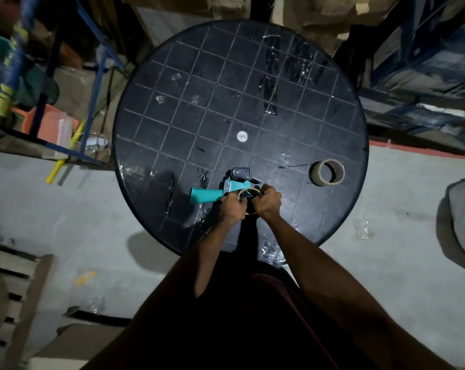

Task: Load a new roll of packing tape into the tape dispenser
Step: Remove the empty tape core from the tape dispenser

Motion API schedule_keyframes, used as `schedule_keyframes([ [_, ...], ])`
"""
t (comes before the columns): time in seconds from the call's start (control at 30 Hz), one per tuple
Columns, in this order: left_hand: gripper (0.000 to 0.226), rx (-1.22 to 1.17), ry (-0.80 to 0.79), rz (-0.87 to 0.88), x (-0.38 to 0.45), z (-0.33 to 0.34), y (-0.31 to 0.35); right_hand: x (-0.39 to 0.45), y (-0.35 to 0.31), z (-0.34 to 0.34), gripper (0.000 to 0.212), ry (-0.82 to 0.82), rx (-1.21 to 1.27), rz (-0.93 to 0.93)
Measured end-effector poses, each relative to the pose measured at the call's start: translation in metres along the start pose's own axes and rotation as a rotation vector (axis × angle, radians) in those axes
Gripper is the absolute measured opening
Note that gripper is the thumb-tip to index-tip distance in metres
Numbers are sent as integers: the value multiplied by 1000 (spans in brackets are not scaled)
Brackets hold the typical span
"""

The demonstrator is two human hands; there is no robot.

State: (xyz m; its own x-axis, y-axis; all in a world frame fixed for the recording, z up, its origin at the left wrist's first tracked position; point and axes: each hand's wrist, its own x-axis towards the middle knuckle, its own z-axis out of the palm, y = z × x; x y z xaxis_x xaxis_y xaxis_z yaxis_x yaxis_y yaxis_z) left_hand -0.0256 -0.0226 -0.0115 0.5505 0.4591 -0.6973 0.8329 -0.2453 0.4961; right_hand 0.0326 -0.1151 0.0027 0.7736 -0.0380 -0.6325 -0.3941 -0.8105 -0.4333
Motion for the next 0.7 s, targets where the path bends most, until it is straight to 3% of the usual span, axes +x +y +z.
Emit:
schedule_keyframes([
  [0.5,26,28,34,68,-6,-1,0,-8,2,-3,24,8,53,46],
  [0.7,34,53,-26,131,-5,-4,-12,-8,2,-6,48,-95,-55,149],
])
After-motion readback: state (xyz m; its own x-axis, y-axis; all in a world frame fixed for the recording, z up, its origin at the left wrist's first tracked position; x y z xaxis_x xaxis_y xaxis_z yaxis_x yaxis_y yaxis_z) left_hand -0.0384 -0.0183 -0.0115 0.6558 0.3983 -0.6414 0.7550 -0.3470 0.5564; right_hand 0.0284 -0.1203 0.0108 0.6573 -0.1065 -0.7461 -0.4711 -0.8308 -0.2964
